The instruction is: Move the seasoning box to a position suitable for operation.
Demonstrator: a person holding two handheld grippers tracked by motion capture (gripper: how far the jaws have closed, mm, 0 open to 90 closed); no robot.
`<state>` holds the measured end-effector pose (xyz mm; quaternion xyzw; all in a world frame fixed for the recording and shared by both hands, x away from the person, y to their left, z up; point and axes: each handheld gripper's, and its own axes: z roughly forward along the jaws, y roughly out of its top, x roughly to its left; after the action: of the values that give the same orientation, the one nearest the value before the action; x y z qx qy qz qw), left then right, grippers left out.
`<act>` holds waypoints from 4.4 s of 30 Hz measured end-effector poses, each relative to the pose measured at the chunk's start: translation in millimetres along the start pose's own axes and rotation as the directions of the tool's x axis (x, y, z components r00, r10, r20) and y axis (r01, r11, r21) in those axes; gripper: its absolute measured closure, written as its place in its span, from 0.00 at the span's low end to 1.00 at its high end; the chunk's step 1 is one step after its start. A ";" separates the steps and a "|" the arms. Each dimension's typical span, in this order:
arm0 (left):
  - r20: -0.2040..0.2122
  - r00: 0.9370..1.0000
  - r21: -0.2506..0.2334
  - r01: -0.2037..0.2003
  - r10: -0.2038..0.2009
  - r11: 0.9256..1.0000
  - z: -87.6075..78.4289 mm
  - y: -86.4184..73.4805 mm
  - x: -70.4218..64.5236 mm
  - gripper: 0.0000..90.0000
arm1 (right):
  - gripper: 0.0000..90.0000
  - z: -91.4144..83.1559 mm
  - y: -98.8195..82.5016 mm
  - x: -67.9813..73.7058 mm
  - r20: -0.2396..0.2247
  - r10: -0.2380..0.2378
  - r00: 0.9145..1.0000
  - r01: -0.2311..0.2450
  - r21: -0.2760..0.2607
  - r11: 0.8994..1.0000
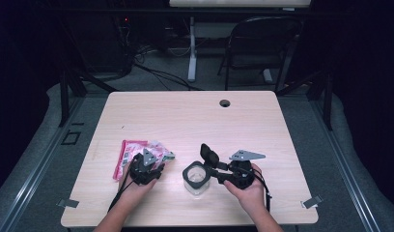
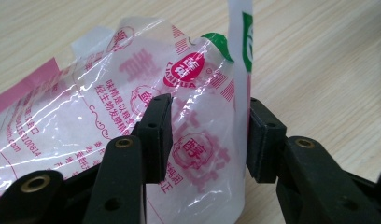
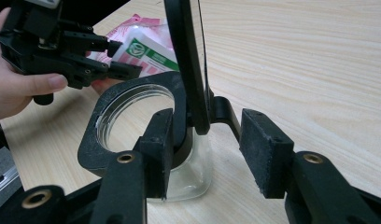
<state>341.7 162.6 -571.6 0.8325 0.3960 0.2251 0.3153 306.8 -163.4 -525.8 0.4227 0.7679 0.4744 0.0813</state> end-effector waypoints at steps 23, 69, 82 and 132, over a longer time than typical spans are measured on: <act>-0.015 0.996 0.007 -0.092 0.092 0.996 5.6 -1.8 -11.6 0.46 | 0.61 0.3 -0.2 -0.2 0.000 0.001 1.000 -0.001 -0.001 1.000; 0.060 0.995 -0.060 0.089 -0.085 0.994 -36.7 16.4 29.7 1.00 | 0.61 -4.3 -0.1 0.9 0.000 -0.007 1.000 0.007 -0.029 1.000; 0.010 0.987 -0.161 0.158 -0.159 0.974 -70.6 20.1 58.5 1.00 | 0.61 -5.4 0.2 1.6 -0.001 -0.011 1.000 0.011 -0.033 0.999; 0.047 0.997 -0.305 0.079 -0.068 0.949 -127.9 60.0 43.7 1.00 | 0.59 -16.4 -4.0 2.7 0.019 -0.013 1.000 0.014 -0.057 0.998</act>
<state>318.4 212.6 -434.4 0.7623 0.3812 0.2566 0.4558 294.2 -173.0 -519.5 0.4193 0.7563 0.4914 0.1037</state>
